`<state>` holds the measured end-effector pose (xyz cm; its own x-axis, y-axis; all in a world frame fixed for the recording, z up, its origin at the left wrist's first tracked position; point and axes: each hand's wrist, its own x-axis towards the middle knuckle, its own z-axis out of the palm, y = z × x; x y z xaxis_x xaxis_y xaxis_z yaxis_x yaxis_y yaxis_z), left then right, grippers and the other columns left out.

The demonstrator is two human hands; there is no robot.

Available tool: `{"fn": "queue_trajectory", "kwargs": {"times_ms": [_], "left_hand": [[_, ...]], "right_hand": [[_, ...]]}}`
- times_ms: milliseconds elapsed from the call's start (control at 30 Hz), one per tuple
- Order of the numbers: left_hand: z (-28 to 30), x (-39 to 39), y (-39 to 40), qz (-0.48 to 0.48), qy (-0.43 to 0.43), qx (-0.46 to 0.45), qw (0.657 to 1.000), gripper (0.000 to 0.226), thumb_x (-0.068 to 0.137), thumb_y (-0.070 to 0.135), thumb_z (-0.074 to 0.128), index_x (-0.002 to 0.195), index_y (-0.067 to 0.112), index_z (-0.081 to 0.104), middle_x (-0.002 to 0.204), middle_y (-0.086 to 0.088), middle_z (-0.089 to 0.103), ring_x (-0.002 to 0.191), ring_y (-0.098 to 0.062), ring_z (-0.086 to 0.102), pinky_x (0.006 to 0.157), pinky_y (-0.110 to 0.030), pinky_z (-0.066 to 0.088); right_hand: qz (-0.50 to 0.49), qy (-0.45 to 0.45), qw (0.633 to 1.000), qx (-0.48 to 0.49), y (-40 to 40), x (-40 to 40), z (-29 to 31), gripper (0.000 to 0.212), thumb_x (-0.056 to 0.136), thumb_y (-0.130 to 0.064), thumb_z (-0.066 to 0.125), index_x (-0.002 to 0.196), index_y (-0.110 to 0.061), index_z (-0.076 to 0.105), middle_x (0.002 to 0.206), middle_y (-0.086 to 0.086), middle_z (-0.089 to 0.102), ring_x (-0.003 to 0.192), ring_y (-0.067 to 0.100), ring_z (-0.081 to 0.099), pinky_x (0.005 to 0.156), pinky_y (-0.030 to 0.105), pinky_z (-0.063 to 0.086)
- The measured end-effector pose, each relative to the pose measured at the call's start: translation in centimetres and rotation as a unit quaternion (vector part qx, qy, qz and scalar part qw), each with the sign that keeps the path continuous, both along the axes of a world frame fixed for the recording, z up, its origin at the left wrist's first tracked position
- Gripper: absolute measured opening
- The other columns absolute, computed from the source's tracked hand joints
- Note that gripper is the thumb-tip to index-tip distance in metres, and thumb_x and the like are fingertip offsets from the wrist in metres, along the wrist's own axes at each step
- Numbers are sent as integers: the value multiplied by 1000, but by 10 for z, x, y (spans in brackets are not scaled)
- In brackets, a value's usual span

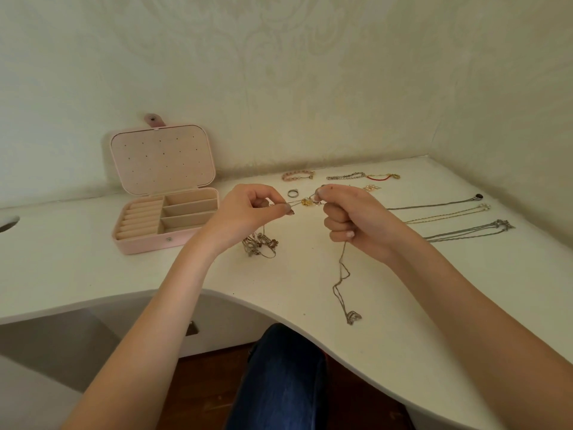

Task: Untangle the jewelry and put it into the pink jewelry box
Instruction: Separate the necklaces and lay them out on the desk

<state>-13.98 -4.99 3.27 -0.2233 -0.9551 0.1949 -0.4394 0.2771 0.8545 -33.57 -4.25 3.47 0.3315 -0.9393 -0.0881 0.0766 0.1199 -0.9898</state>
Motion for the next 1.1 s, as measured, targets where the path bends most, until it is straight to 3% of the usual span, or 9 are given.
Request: {"fn": "queue_trajectory", "kwargs": {"times_ms": [233, 333, 467, 533, 633, 767, 867, 967, 1100], "left_hand": [[-12, 7, -6, 88, -118, -24, 989, 12, 78, 22, 61, 67, 20, 64, 48, 9, 46, 44, -10, 40, 51, -23, 34], [-12, 3, -3, 141, -284, -68, 946, 15, 79, 38, 59, 70, 28, 63, 73, 11, 61, 72, -14, 55, 62, -27, 39], [-14, -2, -2, 138, -434, -132, 880, 19, 85, 43, 57, 84, 31, 72, 110, 11, 59, 110, -17, 44, 88, -35, 31], [-13, -3, -2, 125, -368, -158, 908, 17, 86, 35, 60, 97, 30, 72, 120, 11, 59, 120, -16, 43, 99, -34, 27], [-6, -15, 6, -10, -86, -27, 996, 28, 89, 23, 59, 116, 29, 63, 119, 15, 63, 115, 0, 53, 101, -22, 38], [-2, -28, 14, -72, 91, 71, 991, 19, 86, 16, 65, 102, 25, 68, 89, 2, 75, 91, -3, 68, 77, -13, 48], [-2, -26, 11, -29, 136, 58, 989, 7, 84, 12, 67, 89, 15, 72, 80, -6, 75, 84, -17, 71, 87, -39, 51], [2, -18, 6, -5, 229, 64, 971, 9, 88, 2, 59, 88, 6, 67, 71, -4, 72, 72, -13, 70, 81, -27, 56], [9, 1, 1, 18, 326, 85, 941, 14, 94, 1, 48, 89, 3, 62, 66, -1, 62, 67, -12, 66, 81, -30, 57]], "right_hand": [[-39, -30, 999, 3, -3, -13, 8, 20, 94, -19, 48, 74, -18, 53, 54, -6, 13, 47, 9, 10, 40, 20, 11], [-36, 4, 999, -13, -3, -14, 9, 18, 94, -20, 49, 78, -16, 56, 53, -7, 16, 47, 9, 12, 40, 20, 12], [-15, 68, 997, -40, 0, -11, 9, 18, 94, -21, 53, 77, -17, 59, 53, -6, 20, 48, 10, 14, 40, 19, 15], [-7, 91, 994, -53, 1, -9, 8, 18, 93, -22, 55, 78, -16, 61, 52, -7, 23, 46, 10, 17, 41, 20, 17], [12, 109, 991, -70, 3, -7, 8, 17, 93, -24, 56, 79, -18, 64, 50, -7, 29, 45, 9, 22, 42, 19, 21], [8, 117, 990, -84, 2, -7, 7, 12, 92, -25, 58, 86, -16, 64, 54, -9, 38, 46, 9, 29, 44, 19, 30], [2, 126, 988, -84, 1, -10, 6, 10, 90, -28, 61, 92, -19, 61, 56, -8, 45, 45, 9, 34, 46, 20, 36], [28, 195, 978, -72, 0, -16, 7, 22, 86, -33, 66, 101, -19, 59, 59, -6, 54, 47, 10, 42, 48, 23, 42], [135, 318, 937, -51, 0, -32, 6, 16, 86, -27, 67, 95, -14, 69, 59, -3, 54, 51, 11, 43, 57, 27, 44]]}}
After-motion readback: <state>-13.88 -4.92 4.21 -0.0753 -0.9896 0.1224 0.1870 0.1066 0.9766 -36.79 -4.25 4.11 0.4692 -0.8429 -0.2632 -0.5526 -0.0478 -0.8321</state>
